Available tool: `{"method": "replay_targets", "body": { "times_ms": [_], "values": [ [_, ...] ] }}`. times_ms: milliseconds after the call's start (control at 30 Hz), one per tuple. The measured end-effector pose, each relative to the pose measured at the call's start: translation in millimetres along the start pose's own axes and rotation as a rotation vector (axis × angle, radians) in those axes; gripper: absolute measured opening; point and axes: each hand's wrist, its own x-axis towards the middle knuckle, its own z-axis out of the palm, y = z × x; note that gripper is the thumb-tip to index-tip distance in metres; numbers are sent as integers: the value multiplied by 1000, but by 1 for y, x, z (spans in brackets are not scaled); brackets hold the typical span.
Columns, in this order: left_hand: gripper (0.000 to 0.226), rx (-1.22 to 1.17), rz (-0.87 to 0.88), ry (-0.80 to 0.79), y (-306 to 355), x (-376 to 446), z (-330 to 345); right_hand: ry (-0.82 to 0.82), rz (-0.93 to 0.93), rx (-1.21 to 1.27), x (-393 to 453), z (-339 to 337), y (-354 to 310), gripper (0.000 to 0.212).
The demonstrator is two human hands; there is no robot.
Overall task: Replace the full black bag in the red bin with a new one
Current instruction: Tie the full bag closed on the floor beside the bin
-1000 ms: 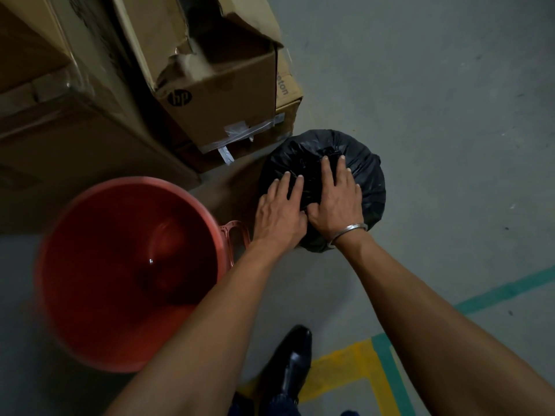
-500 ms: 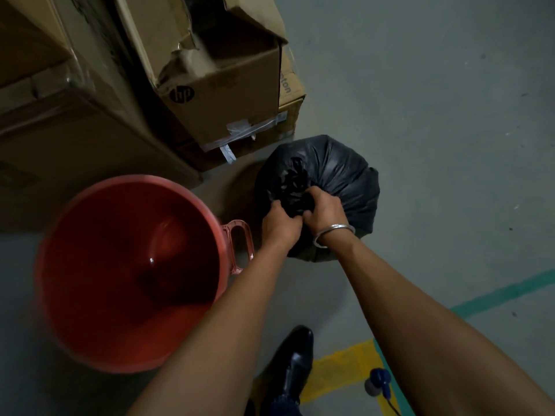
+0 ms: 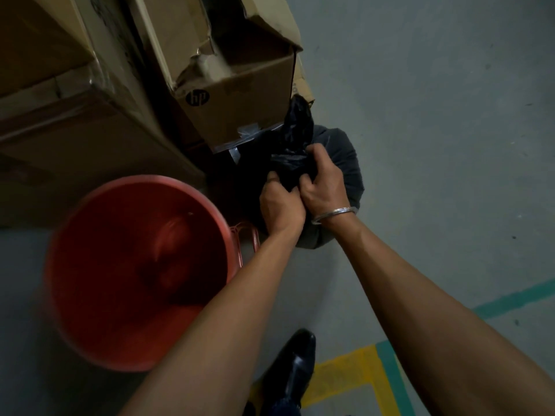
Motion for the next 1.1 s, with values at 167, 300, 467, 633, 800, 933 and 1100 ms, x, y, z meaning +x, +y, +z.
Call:
{"method": "replay_targets", "body": {
  "times_ms": [167,300,467,633,800,933,1100],
  "values": [
    [47,277,-102,-200,-18,14,-2,-296,93,-526,4,13,28,42],
    [62,319,-44,-223,-31,12,-13,-485,186,-747,1,15,37,59],
    [59,396,136,-145,-31,7,-18,-406,169,-713,-3,13,30,74],
    [61,476,232,-123,-25,4,-21,-376,152,-737,-4,10,23,84],
    [67,567,351,-132,-21,2,-28,-333,119,-749,-7,10,18,91],
    [72,631,444,-118,-19,-3,-39,-280,88,-792,-15,7,7,93],
    [75,640,470,-65,-12,-9,-64,-214,18,-843,-25,2,-12,87]
  ]
}}
